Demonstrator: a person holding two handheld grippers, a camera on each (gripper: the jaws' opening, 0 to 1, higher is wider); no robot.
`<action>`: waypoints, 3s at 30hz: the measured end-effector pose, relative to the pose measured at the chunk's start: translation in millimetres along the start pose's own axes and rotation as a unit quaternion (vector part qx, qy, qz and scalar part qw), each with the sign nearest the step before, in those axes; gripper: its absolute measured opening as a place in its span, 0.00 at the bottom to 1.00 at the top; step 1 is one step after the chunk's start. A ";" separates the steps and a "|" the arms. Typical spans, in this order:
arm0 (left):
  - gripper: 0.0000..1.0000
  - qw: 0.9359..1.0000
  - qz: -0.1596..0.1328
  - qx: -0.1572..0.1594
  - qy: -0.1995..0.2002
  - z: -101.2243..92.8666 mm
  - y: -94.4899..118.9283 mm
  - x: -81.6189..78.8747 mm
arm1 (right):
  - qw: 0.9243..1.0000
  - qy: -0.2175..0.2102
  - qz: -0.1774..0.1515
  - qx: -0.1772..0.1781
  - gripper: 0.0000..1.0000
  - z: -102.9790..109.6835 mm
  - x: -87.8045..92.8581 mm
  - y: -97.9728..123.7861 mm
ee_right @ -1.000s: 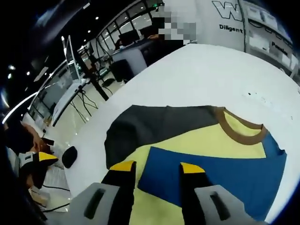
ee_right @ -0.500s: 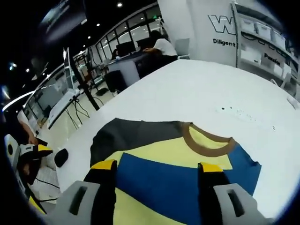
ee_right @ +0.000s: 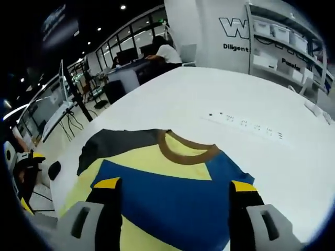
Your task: Fold the garment on the visible template until the final outline fits inside the template.
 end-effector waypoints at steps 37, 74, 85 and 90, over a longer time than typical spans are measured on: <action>0.99 1.000 0.023 -0.019 -0.002 16.2 -1.4 6.2 | 0.998 -0.035 0.005 0.054 0.33 -101.2 30.4 -16.7; 0.99 0.999 0.043 -0.030 -0.007 21.2 4.2 12.5 | 0.990 0.031 0.064 0.122 0.00 -112.0 41.3 -19.1; 0.99 0.999 0.033 -0.036 0.000 21.5 1.5 8.8 | 0.990 -0.092 0.013 0.103 0.34 -90.4 38.1 10.1; 0.99 0.999 0.029 -0.034 -0.001 19.1 0.4 7.5 | 0.990 -0.096 0.027 0.096 0.36 -80.1 47.8 24.9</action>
Point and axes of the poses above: the point that each gripper's makers call its tool centre point, and the gripper's own axes: y roughly backward along the fingers, z roughly to its left, x roughly out of its underside, the point moved 4 cm from there along y, roughly backward along the fingers, and after that the axes turned 10 degrees about -z, right-handed, at the moved point
